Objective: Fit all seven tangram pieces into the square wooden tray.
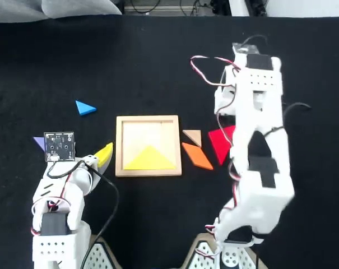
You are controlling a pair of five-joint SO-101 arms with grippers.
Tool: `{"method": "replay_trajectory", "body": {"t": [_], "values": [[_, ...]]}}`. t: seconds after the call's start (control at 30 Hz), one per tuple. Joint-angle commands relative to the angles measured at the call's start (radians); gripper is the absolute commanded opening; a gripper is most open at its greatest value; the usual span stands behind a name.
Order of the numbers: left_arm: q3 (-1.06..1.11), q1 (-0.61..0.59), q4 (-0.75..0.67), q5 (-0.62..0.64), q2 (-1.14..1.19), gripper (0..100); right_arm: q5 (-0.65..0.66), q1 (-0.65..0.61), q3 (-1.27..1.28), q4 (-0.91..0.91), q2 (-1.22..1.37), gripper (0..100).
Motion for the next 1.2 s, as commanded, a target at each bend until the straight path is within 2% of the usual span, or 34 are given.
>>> {"method": "replay_trajectory", "body": {"t": [0.0,0.13,0.2,0.23,0.27,0.43,0.53,0.6,0.87,1.0,1.17], "values": [[0.021,0.008,-0.018,-0.005,-0.005,34,0.008,-0.032,0.015,0.006,-0.153,1.5],[0.021,0.008,-0.018,-0.005,-0.005,34,0.043,-0.138,0.101,-0.048,-0.150,1.7],[0.021,0.008,-0.018,-0.005,-0.005,34,0.265,-0.176,0.151,-0.018,-0.116,5.4],[0.021,0.008,-0.018,-0.005,-0.005,34,0.336,-0.203,0.163,-0.008,-0.102,7.4],[0.021,0.007,-0.018,-0.005,-0.005,34,0.313,-0.219,0.166,-0.005,-0.091,9.2],[0.021,0.005,-0.018,-0.005,-0.005,34,-0.170,-0.130,0.147,-0.006,-0.062,16.8],[0.021,0.007,-0.018,-0.005,-0.005,34,-0.356,-0.075,0.127,-0.032,-0.062,25.3],[0.021,0.008,-0.018,-0.005,-0.005,34,-0.391,-0.072,0.145,-0.077,-0.054,27.9],[0.021,0.008,-0.018,-0.005,-0.005,34,-0.445,-0.157,0.209,-0.245,0.048,28.5],[0.021,0.008,-0.018,-0.005,-0.005,34,-0.488,-0.158,0.196,-0.265,0.105,34.0],[0.021,0.008,-0.018,-0.005,-0.005,34,-0.508,-0.155,0.156,-0.269,0.128,34.3]]}}
